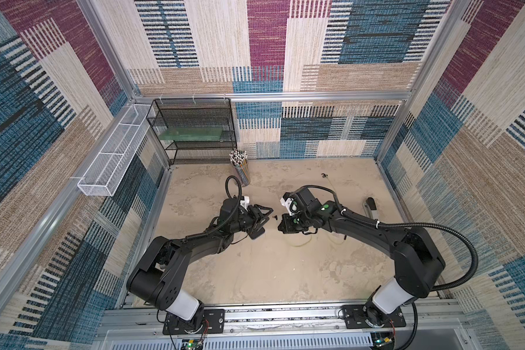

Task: Plug wired earphones into phones
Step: Pick up the wired earphone from the center of the board.

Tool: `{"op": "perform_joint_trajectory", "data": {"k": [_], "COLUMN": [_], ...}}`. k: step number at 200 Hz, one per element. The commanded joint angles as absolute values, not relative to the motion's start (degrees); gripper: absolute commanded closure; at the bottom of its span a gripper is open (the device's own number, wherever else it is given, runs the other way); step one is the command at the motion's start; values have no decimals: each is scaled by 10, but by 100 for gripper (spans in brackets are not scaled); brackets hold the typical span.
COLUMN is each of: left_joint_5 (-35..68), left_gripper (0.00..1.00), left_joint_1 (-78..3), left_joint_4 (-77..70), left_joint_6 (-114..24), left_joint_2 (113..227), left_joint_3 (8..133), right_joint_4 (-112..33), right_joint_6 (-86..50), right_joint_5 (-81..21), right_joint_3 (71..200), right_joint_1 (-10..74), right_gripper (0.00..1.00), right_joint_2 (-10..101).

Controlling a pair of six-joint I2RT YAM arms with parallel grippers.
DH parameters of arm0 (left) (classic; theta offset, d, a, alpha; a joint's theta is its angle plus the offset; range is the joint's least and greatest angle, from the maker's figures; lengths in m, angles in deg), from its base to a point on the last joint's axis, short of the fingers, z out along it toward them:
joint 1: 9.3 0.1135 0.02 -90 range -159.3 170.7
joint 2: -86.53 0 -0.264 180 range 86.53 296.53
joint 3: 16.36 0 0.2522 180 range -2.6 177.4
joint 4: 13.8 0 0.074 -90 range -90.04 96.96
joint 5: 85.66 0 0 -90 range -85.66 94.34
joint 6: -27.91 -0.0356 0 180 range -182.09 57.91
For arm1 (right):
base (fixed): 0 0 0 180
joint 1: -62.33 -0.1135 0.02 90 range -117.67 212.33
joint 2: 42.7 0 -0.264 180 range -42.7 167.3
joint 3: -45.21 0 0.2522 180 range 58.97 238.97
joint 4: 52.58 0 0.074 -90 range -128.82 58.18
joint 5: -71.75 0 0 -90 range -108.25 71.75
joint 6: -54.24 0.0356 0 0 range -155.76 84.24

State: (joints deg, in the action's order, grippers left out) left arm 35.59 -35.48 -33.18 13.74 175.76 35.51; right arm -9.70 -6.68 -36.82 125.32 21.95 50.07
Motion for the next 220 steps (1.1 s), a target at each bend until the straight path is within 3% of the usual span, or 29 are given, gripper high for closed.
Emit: {"op": "perform_joint_trajectory", "data": {"k": [1, 92, 120, 142, 175, 220], "left_joint_5": [356, 356, 360, 364, 368, 367], "left_gripper": [50, 80, 82, 73, 71, 82], "left_joint_1": [-361, -366, -367, -368, -370, -372], "left_joint_4": [-345, -357, -357, -358, -357, -357], "left_joint_6": [117, 119, 117, 117, 109, 111], "left_joint_2": [1768, 1769, 1773, 1778, 1782, 1787], "left_joint_3": [363, 362, 363, 363, 367, 366], "right_joint_4": [-120, -123, -125, -124, -124, -122], "right_joint_6": [-60, -56, -54, -54, -53, -52], "right_joint_5": [-383, -382, -384, -386, -388, -386], "right_joint_3": [1255, 1256, 1258, 1256, 1258, 1258], "right_joint_1": [217, 215, 215, 216, 216, 216], "right_gripper": [100, 100, 100, 100, 100, 100], "right_joint_2": [500, 511, 508, 508, 510, 509]}}
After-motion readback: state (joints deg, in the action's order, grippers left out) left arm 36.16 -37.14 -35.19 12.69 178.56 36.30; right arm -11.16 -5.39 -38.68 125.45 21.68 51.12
